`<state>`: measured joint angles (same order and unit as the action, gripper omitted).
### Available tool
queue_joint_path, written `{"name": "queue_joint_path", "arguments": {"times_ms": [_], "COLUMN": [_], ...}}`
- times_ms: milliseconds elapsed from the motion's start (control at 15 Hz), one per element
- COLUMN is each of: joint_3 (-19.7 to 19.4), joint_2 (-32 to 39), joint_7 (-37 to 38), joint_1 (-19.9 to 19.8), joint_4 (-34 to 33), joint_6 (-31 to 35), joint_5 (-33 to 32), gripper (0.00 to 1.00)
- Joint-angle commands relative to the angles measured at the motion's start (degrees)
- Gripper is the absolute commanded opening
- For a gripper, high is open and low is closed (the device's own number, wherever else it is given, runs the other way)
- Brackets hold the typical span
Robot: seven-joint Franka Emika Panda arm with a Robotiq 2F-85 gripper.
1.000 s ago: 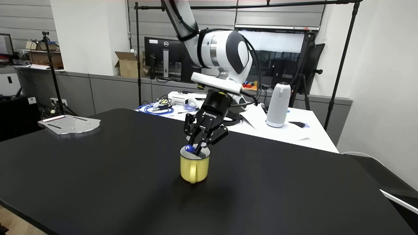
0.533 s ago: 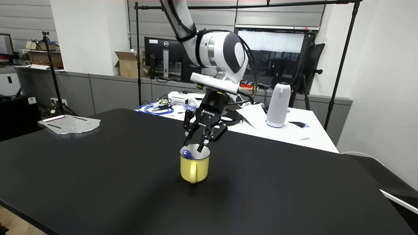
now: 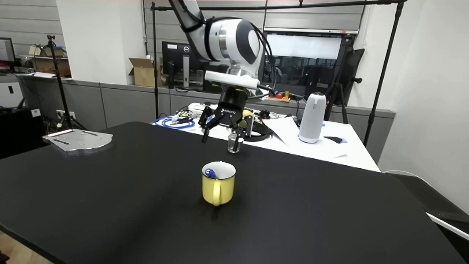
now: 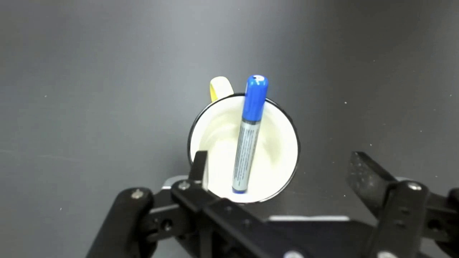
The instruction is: Put the pen in the mug
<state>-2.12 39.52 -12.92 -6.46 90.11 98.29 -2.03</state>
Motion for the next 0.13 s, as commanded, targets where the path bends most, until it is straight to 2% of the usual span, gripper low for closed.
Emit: {"name": "queue_joint_path", "arguments": {"times_ms": [0, 67], "joint_3": [0.33, 0.42], "joint_2": [-9.89, -12.26], "joint_7": [0.85, 0.89], "joint_1": [2.37, 2.97], "joint_4": [9.54, 11.75], "joint_6": [5.29, 6.46], "joint_5": [-3.52, -4.37], "gripper": [1.00, 1.00]}}
